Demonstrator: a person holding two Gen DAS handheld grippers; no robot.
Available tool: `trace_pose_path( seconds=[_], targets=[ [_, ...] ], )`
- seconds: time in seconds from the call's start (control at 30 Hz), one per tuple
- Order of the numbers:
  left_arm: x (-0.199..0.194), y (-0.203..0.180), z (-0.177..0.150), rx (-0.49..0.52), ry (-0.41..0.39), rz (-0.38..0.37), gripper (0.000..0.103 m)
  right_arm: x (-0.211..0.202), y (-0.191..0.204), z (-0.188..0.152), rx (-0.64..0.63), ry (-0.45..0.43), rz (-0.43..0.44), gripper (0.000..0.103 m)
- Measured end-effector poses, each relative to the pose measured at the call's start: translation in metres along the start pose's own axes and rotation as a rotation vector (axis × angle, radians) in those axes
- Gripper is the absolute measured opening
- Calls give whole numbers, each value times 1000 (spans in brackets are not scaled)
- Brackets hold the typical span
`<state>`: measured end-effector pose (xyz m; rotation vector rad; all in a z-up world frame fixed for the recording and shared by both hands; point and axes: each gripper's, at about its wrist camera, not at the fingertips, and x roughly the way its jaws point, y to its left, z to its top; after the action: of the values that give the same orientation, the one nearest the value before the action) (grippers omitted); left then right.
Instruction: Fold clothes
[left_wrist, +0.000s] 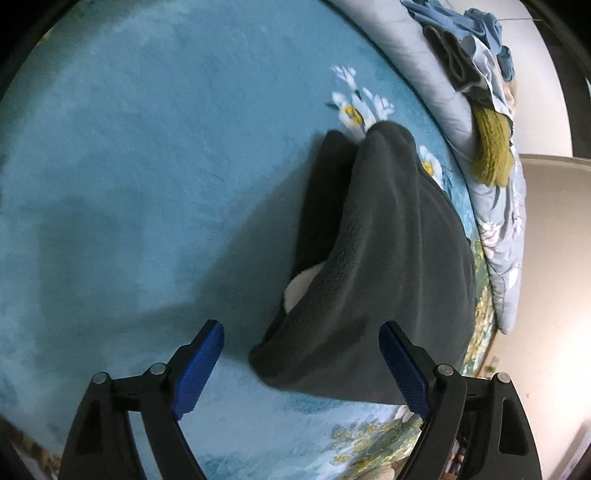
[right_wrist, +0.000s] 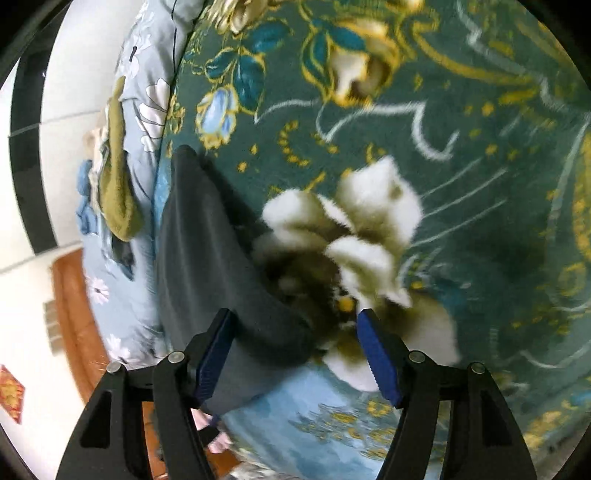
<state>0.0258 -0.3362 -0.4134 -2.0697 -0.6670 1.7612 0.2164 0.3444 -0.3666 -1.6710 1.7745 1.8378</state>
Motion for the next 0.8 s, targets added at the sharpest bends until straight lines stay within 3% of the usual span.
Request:
trace_pose_path(
  seconds=[0.23, 0.57, 0.63, 0.73, 0.8],
  targets=[
    [33, -16, 7, 94, 20, -54, 88, 38, 24, 8, -67, 36, 109, 70],
    [53, -39, 29, 143, 20, -24, 88, 66, 56, 19, -119, 39, 98, 72],
    [53, -45, 28, 157, 14, 15, 88, 66, 58, 18, -116, 38, 70, 69],
    [49, -56, 26, 178, 4, 73, 78, 61, 61, 16, -100, 33, 40, 54],
    [43, -63, 24, 175, -9, 105, 64, 57, 66, 13, -93, 25, 20, 44]
  ],
)
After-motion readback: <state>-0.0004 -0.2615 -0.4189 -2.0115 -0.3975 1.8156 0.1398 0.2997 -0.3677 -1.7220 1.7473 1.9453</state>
